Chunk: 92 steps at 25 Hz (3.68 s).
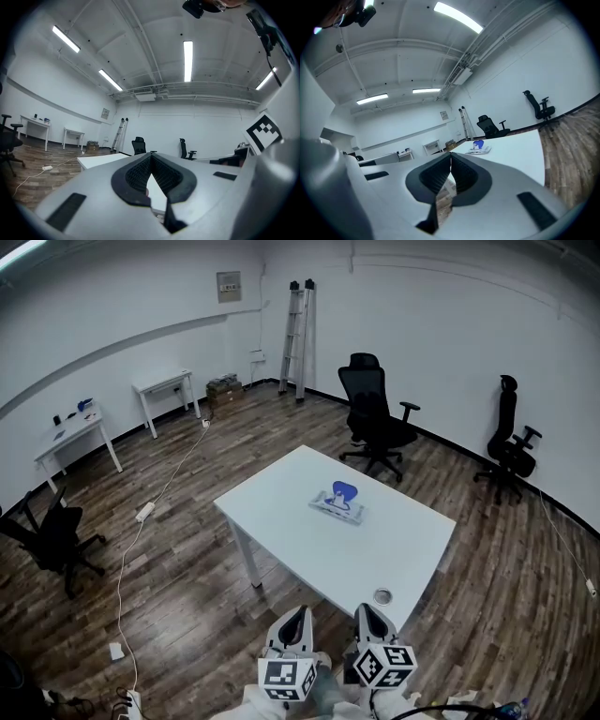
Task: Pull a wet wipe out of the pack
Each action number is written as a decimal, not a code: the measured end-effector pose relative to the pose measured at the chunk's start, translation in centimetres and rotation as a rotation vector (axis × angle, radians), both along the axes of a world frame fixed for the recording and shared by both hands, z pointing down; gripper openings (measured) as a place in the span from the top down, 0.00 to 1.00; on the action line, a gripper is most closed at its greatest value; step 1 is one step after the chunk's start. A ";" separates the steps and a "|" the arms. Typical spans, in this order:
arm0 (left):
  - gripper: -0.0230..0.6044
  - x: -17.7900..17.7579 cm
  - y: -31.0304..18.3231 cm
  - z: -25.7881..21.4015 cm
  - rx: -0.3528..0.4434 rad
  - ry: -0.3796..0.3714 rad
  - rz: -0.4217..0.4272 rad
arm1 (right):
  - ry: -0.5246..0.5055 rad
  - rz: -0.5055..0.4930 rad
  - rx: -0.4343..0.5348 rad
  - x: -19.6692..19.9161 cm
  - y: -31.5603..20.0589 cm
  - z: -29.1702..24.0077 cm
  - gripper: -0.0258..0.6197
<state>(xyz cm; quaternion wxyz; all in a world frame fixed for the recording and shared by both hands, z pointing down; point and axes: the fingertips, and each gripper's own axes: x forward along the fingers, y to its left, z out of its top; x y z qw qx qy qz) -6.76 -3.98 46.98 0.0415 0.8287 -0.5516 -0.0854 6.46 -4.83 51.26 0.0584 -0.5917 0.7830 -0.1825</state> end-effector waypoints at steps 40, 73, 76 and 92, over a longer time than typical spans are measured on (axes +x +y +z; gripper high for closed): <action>0.97 5.8 -29.1 0.1 -0.060 -0.025 0.004 | 0.000 -0.018 -0.075 5.0 -28.5 1.4 0.95; 0.97 2.7 -34.6 4.6 -0.191 -0.069 -0.036 | 0.101 -0.066 -0.199 4.0 -41.0 9.4 0.86; 0.97 2.6 -34.6 4.5 -0.181 -0.057 -0.038 | 0.111 -0.079 -0.221 4.0 -41.9 10.3 0.83; 0.97 0.6 -35.2 4.9 -0.180 -0.041 -0.079 | 0.184 -0.148 -0.319 2.4 -45.7 13.0 0.76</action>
